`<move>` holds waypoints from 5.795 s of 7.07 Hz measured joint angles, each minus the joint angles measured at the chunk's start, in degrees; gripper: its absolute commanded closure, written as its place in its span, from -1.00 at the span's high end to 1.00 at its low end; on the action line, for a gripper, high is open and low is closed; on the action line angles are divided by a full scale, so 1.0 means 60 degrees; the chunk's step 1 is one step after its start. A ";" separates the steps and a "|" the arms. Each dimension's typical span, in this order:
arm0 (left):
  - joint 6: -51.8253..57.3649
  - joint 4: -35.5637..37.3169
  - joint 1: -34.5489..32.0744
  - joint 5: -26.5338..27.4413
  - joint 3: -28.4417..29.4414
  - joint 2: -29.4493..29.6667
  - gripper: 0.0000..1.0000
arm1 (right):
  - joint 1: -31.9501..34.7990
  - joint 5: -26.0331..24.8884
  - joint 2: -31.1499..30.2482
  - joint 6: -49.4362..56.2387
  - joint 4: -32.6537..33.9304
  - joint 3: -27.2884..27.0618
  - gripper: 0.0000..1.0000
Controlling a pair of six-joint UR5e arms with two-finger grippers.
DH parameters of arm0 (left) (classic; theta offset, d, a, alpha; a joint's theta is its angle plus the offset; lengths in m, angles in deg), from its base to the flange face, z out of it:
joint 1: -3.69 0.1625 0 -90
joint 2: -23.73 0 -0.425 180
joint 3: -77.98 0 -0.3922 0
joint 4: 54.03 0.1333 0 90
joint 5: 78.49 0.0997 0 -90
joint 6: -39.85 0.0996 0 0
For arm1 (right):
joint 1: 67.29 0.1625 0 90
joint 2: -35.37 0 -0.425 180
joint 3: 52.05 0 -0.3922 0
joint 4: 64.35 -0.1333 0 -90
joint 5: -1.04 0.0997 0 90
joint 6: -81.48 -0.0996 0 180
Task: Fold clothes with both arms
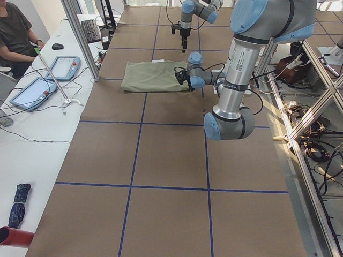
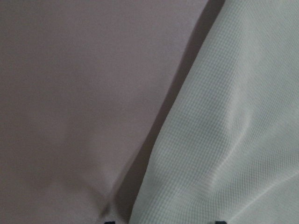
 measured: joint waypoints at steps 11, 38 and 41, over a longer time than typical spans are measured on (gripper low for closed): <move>0.0013 0.0010 -0.0014 0.0006 -0.0063 0.0035 -1.00 | -0.0011 0.0008 0.0026 -0.0200 -0.0004 -0.0028 1.00; 0.0030 0.1230 0.0153 -0.0025 -0.1382 0.0060 -1.00 | -0.2260 -0.1626 -0.0389 -0.6438 -0.2752 0.1668 -1.00; 0.0017 0.1253 0.0155 -0.0017 -0.1539 -0.0022 -1.00 | -0.2081 -0.1549 -0.0240 -0.6440 -0.2732 0.1345 -1.00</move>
